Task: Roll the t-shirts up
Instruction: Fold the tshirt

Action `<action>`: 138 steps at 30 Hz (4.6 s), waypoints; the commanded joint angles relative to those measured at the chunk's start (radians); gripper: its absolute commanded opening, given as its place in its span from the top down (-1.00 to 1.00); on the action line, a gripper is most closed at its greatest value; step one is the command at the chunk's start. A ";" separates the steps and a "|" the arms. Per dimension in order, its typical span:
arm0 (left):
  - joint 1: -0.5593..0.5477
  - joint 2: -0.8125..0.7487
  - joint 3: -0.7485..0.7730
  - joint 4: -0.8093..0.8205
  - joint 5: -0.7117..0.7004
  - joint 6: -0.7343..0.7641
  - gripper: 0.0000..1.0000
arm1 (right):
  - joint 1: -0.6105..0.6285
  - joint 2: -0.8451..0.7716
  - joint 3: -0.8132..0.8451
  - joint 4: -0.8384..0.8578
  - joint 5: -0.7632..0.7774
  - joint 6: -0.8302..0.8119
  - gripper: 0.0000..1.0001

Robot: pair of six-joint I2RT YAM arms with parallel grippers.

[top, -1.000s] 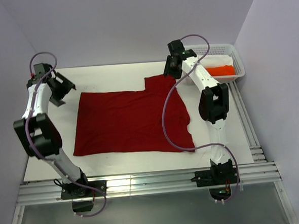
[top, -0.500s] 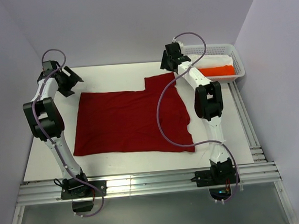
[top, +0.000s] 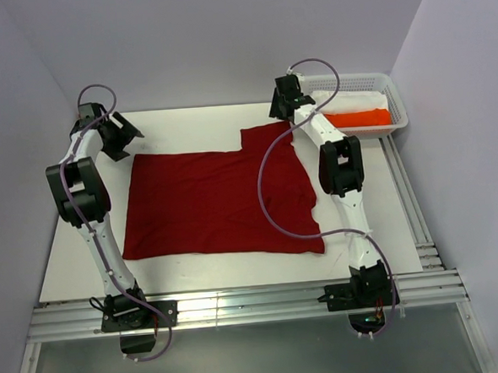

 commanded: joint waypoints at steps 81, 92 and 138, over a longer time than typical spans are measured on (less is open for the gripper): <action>-0.045 0.014 0.067 -0.188 -0.239 0.138 0.99 | 0.020 -0.115 -0.124 -0.181 0.031 0.102 -0.13; -0.019 -0.034 0.059 -0.211 -0.247 0.149 0.99 | 0.043 -0.148 -0.208 -0.200 0.005 0.132 0.67; 0.007 -0.078 0.029 -0.181 -0.192 0.111 0.99 | -0.003 -0.336 -0.423 0.172 -0.168 0.120 1.00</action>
